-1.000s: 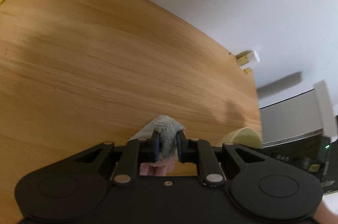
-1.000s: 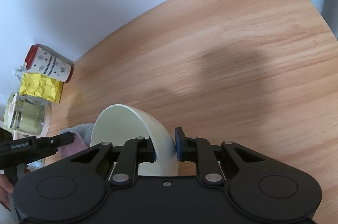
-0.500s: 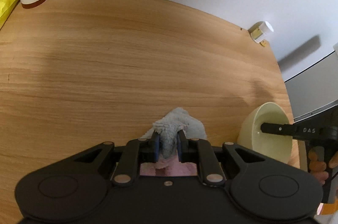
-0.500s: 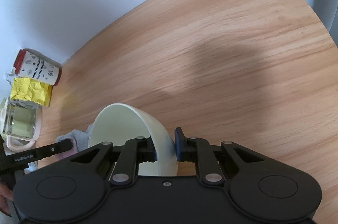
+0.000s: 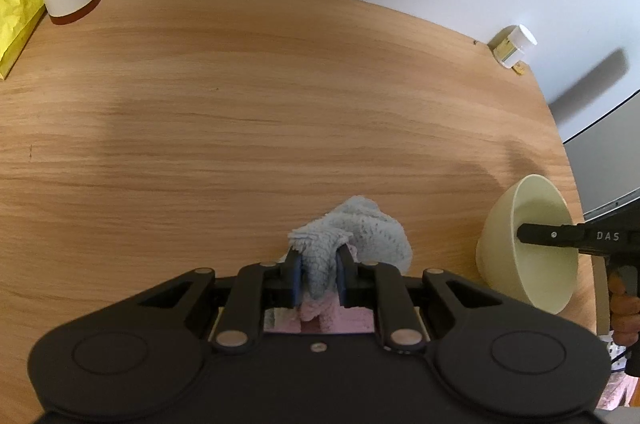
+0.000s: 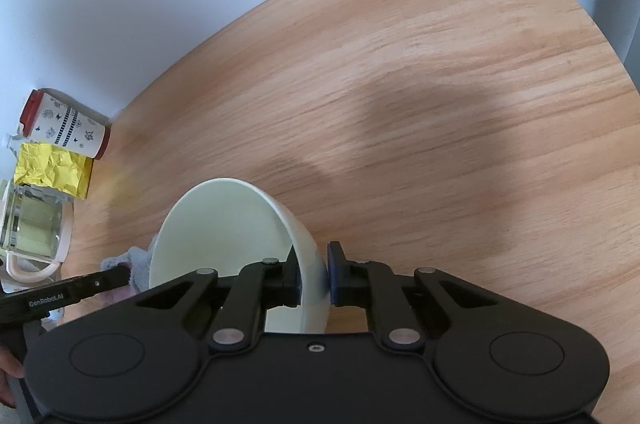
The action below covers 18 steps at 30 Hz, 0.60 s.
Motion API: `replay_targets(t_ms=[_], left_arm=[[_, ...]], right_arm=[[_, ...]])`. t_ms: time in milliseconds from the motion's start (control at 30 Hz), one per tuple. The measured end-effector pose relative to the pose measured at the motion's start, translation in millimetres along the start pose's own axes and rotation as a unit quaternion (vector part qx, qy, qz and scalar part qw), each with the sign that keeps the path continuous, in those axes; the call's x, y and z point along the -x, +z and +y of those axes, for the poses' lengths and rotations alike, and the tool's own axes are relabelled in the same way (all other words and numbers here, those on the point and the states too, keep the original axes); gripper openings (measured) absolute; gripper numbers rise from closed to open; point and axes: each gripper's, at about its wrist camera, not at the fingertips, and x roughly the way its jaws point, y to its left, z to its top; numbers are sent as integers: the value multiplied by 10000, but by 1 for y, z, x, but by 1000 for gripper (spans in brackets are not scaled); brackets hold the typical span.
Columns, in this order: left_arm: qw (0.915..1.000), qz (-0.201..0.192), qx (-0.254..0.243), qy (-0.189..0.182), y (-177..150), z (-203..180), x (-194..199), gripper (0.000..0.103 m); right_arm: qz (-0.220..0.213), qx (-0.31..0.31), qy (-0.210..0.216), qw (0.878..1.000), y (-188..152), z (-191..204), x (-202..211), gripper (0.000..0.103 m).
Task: Clean bowl
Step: 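Lower the bowl onto the table with the right gripper while the left withdraws the cloth, then open both grippers, releasing the bowl and the grey-and-pink cloth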
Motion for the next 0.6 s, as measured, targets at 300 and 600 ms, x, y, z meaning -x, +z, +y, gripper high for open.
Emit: replay_targets(t_ms=[300, 600], left_arm=[[9986, 58, 182, 502, 2, -3, 1, 54], [9930, -141, 523, 1046, -7, -13, 24, 88]], right_arm=[[9, 236, -51, 9997, 1, 2, 1, 13], [-68, 889, -153, 9959, -4, 18, 17, 48]])
